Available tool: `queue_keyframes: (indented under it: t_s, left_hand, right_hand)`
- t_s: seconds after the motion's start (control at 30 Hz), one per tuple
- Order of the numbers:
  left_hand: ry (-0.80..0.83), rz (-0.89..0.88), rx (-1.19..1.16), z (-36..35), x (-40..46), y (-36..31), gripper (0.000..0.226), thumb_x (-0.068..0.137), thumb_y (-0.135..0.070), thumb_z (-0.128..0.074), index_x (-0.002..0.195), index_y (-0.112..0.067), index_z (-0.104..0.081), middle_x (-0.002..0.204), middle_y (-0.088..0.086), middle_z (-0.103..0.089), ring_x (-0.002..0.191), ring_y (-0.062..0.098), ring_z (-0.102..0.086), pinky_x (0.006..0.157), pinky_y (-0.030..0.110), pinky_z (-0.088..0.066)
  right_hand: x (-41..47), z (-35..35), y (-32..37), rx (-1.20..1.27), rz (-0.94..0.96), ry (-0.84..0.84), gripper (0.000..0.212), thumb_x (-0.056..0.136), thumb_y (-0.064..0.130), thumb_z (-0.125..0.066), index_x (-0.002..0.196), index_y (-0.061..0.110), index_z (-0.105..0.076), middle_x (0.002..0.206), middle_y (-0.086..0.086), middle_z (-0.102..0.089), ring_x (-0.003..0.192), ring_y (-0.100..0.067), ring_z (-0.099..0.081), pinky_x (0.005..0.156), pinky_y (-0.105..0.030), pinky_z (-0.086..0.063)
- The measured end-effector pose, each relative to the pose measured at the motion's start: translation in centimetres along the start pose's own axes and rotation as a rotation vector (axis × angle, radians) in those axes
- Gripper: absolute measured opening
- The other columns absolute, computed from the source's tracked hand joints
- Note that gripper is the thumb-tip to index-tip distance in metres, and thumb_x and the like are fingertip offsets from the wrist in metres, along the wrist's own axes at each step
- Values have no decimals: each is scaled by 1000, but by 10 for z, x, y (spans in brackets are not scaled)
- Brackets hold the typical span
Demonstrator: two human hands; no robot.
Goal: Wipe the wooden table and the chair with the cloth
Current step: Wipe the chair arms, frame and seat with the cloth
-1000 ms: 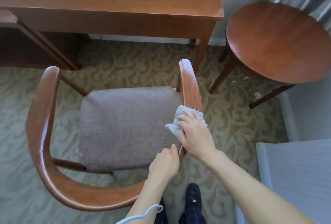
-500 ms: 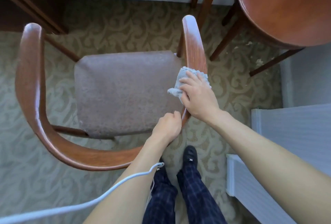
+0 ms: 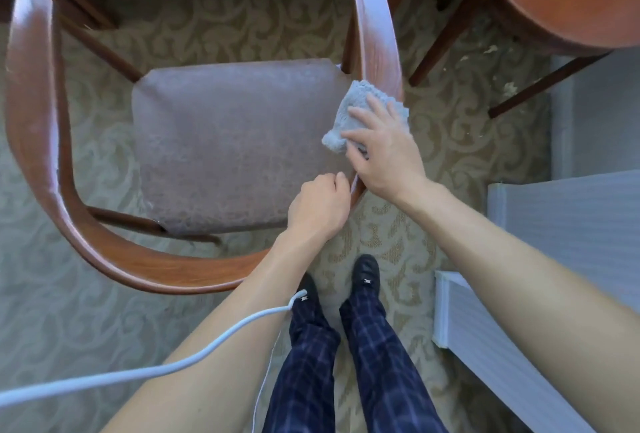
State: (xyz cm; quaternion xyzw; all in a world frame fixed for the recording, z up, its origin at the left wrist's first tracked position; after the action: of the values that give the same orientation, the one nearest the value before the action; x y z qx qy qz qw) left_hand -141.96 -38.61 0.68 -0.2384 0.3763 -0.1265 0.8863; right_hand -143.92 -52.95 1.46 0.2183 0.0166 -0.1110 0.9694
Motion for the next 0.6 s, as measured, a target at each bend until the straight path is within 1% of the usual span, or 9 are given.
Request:
queue_keyframes:
  t_s: [0.03, 0.1, 0.2, 0.27, 0.33, 0.37, 0.43, 0.5, 0.6]
  left_hand:
    - [-30, 35, -21, 2, 1, -3, 36, 105, -37, -28, 90, -16, -54, 109, 16, -68, 97, 38, -60, 78, 42, -43]
    - [-42, 54, -41, 3, 4, -11, 34, 103, -34, -29, 94, -17, -58, 111, 13, -68, 100, 36, -61, 83, 43, -47]
    - [-82, 26, -32, 2, 7, -23, 34, 105, -29, -29, 94, -13, -58, 109, 11, -68, 103, 35, -61, 84, 43, -47]
    - [-125, -7, -32, -2, 7, -30, 35, 106, -30, -27, 91, -14, -55, 105, 11, -68, 100, 34, -61, 82, 43, -46]
    - [-152, -32, -24, -3, 11, -37, 36, 108, -32, -26, 92, -14, -54, 107, 12, -67, 102, 35, -61, 80, 41, -42]
    - [-157, -38, -24, -1, 17, -42, 37, 108, -31, -27, 96, -12, -56, 110, 14, -67, 105, 37, -61, 81, 41, -42]
    - [-143, -31, -28, 5, 34, -50, 38, 107, -28, -29, 108, -6, -60, 120, 18, -66, 114, 40, -60, 89, 44, -44]
    - [-139, -24, -22, 7, 42, -52, 38, 106, -25, -30, 115, -4, -60, 124, 20, -65, 118, 41, -58, 93, 45, -44]
    - [-173, -66, -64, -1, 34, -50, 37, 107, -30, -29, 112, -9, -59, 116, 17, -67, 111, 40, -61, 84, 44, -44]
  right_hand:
    - [-8, -2, 4, 13, -7, -5, 28, 98, 19, -53, 111, 14, -78, 144, -5, -58, 150, -29, -32, 127, -46, -12]
    - [-24, -7, 9, 63, 2, -26, 28, 100, 19, -53, 115, 13, -76, 144, -8, -58, 150, -32, -33, 126, -50, -16]
    - [-23, -5, 0, 108, -9, -64, 28, 102, 18, -53, 122, 12, -72, 147, -8, -56, 149, -34, -35, 123, -53, -22]
    - [-9, 0, -9, 81, -22, -58, 31, 103, 18, -51, 128, 11, -68, 151, -8, -53, 150, -34, -32, 124, -52, -20]
    - [7, 3, -15, 45, -9, -35, 34, 104, 18, -49, 133, 10, -65, 153, -8, -49, 151, -35, -30, 124, -51, -17]
    - [13, 4, -18, 35, -7, -25, 35, 105, 18, -48, 134, 10, -64, 154, -9, -48, 151, -36, -29, 124, -51, -16]
    - [17, 5, -20, 42, -17, -23, 35, 105, 17, -48, 136, 9, -62, 156, -10, -47, 152, -37, -28, 125, -51, -15]
    - [10, 6, -19, 88, -53, -54, 36, 105, 16, -48, 138, 7, -61, 157, -12, -45, 152, -37, -26, 125, -53, -17]
    - [-12, 1, -14, 137, -110, -127, 40, 105, 15, -48, 144, 6, -54, 159, -14, -40, 153, -37, -22, 124, -48, -24]
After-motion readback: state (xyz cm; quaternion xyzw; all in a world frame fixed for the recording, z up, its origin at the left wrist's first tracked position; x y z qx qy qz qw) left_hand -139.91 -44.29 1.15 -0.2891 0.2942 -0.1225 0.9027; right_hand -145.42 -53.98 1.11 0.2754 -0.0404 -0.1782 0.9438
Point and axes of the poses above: each hand's wrist, its own x-axis towards the middle knuckle, its own z-axis out of the back of the hand, y = z × x, the point moved 1 cm from there along x, towards the middle knuckle
